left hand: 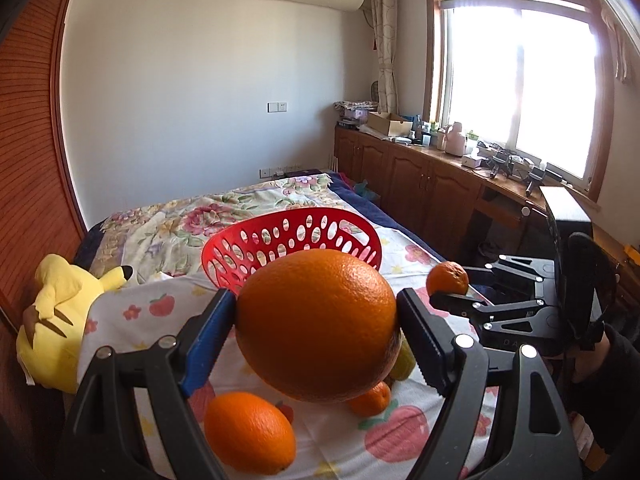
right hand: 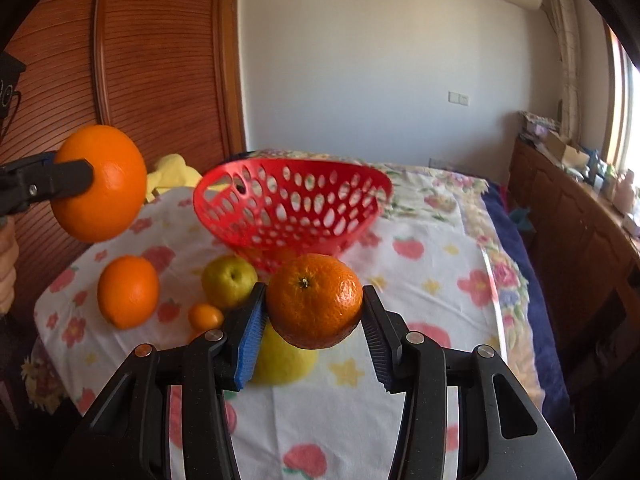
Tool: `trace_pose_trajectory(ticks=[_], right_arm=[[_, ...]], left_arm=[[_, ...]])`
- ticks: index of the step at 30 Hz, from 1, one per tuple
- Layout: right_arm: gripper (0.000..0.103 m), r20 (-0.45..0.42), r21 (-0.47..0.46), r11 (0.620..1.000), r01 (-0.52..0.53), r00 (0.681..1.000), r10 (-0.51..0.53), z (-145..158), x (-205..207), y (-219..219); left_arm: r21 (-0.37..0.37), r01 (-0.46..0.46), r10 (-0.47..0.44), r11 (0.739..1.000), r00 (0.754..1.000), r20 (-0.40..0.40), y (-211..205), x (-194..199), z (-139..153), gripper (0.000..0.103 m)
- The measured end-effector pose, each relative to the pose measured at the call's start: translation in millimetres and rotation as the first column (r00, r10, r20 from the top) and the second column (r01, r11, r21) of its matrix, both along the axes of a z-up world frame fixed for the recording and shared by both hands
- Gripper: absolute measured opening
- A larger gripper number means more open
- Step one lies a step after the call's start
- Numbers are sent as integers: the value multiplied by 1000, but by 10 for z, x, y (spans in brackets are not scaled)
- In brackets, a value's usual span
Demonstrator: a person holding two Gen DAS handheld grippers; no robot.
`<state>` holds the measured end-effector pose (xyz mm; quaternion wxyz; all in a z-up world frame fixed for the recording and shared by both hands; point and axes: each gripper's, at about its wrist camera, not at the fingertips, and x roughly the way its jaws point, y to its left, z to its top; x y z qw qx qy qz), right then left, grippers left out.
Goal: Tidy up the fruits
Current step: 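Carry the tangerine and large orange over the red basket with both tools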
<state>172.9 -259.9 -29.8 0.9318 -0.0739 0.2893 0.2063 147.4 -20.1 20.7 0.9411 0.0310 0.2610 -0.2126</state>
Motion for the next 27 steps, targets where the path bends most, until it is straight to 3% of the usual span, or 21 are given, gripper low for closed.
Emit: trace_pose_trajectory(ticks=[6,15,27], right_arm=[[47,5,-25,998,-50,999,50,92,412,261],[47,-87,-72,990,-123,989,117,-54,1067,585],[48,-168,-95,983,-154,976,137,-269,1294,654]], left_arm=[[26,-16,17,1000,1000,-19,-2,356,-27,81],[80,-8,13,997,998,-64,-130,884,-158,81],[143,-9,26,990,993,-117,-198,1314,-397,81]])
